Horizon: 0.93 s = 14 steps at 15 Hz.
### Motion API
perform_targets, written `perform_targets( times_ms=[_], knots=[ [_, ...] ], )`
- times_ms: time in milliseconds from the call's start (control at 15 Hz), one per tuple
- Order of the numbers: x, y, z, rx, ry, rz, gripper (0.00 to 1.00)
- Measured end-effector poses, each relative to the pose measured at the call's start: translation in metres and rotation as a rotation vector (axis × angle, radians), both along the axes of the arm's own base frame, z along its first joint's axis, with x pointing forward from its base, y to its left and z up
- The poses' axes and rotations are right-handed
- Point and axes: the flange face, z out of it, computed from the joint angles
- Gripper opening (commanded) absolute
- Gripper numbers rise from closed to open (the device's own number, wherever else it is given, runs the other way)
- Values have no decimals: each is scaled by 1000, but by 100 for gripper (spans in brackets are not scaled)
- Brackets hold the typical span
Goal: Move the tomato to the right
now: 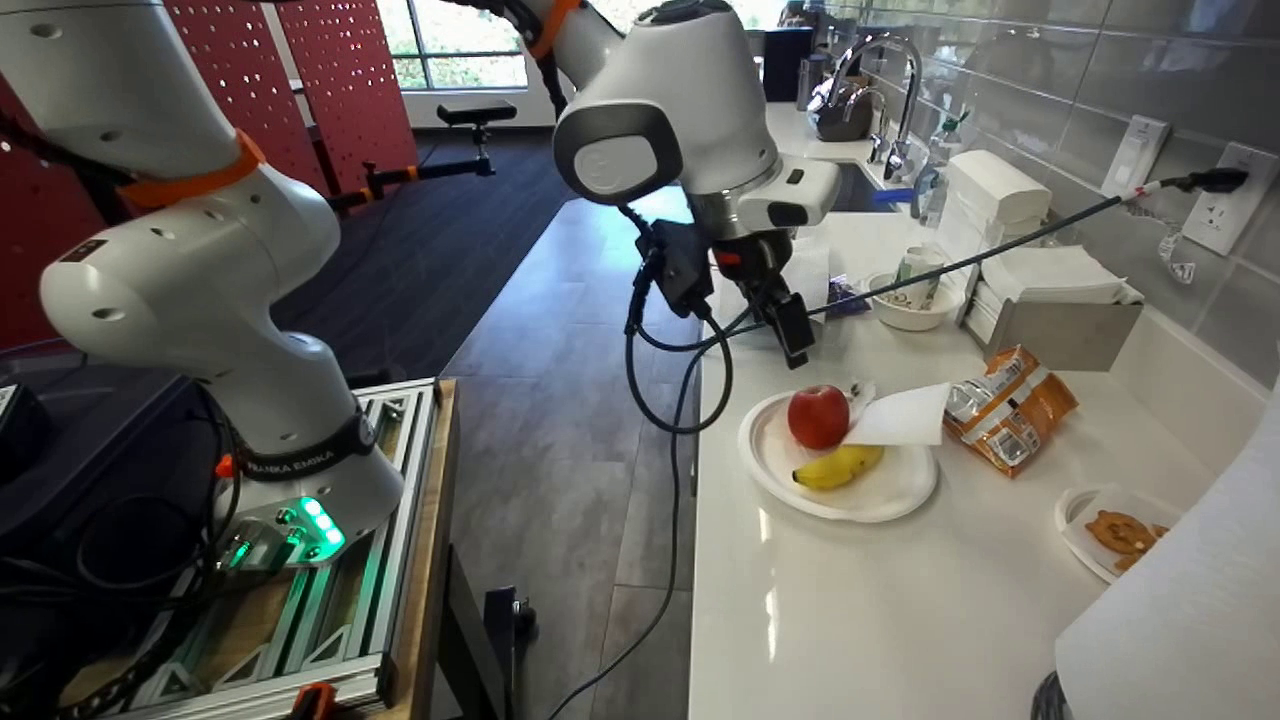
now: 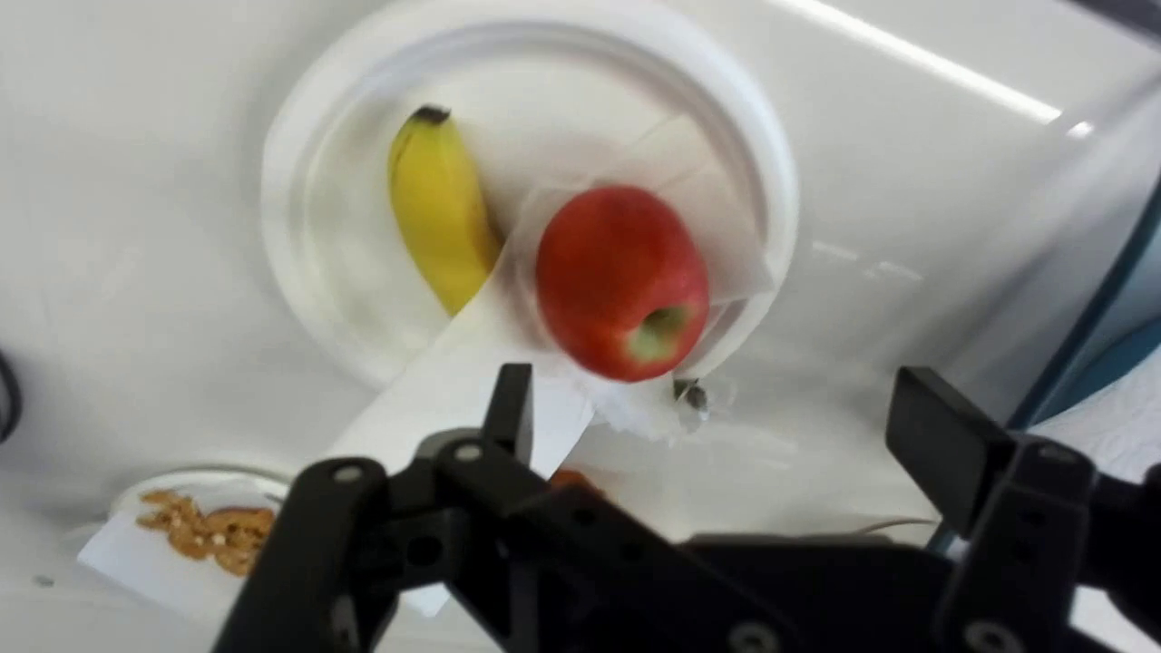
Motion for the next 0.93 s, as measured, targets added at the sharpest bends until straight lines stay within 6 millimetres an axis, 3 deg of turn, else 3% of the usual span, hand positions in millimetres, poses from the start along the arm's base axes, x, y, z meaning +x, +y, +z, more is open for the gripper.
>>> perform_targets(
  times_ms=[200, 600, 933],
  knots=[
    [-29, 6, 12, 60, 94, -37, 100],
    [-99, -35, 52, 14, 27, -224, 100],
    [-107, -33, 54, 14, 17, -229, 100]
  ],
)
